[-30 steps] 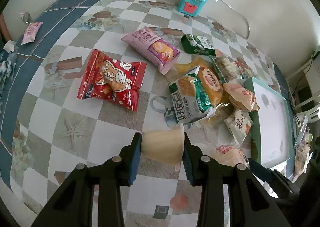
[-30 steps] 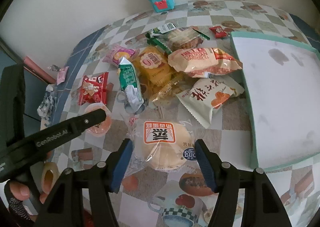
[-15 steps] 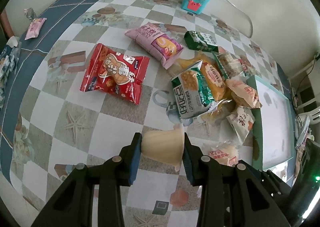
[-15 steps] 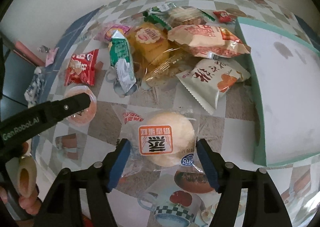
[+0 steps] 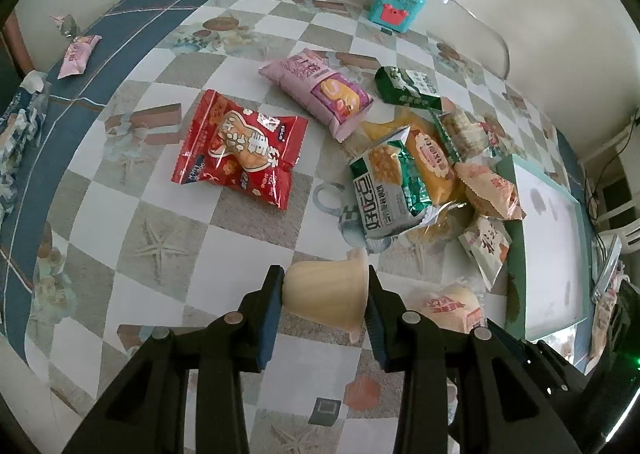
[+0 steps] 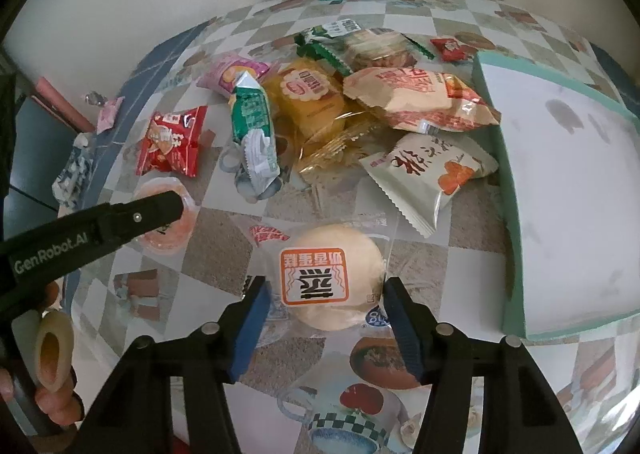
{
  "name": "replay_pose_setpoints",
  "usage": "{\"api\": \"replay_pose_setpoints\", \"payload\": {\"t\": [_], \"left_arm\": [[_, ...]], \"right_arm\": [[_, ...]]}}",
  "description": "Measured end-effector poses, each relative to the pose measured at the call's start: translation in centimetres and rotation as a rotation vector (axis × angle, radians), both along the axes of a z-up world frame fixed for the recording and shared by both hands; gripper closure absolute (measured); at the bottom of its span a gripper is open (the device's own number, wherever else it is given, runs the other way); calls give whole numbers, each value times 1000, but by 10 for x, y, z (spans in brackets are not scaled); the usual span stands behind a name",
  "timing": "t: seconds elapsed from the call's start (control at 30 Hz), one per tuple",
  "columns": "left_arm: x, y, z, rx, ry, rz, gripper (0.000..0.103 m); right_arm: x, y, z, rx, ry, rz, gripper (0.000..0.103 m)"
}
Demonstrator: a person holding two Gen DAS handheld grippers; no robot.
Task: Organize snacks
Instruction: 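Lift the pudding cup with the left tool while the right tool lifts the bun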
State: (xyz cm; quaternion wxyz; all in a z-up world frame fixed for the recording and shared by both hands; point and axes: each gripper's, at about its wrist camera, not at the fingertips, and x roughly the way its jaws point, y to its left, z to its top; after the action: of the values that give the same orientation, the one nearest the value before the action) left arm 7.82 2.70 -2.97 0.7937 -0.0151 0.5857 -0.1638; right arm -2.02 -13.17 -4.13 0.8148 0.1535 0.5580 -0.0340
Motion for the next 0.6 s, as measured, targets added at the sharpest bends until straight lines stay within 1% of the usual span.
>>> {"api": "replay_pose_setpoints", "payload": {"t": [0.17,0.2,0.3,0.37,0.5,0.6], "left_arm": [[0,-6,11,5,-20,-7,63],[0,-9,13,7,-24,-13,63],[1,-22,21,14,-39,-34,63],[1,-31,24,17,-47,-48,63],[1,-46,27,6,-39,-67,63],[0,-55,31,19,-48,-75,63]], "right_arm": [[-7,-13,13,39,-49,-24,43],[-9,-17,16,45,-57,-29,45],[-13,-27,24,57,-81,-49,46],[-14,-33,24,65,-79,-53,46],[-19,-43,22,80,-85,-66,48],[-22,-52,25,101,-96,-80,48]]}}
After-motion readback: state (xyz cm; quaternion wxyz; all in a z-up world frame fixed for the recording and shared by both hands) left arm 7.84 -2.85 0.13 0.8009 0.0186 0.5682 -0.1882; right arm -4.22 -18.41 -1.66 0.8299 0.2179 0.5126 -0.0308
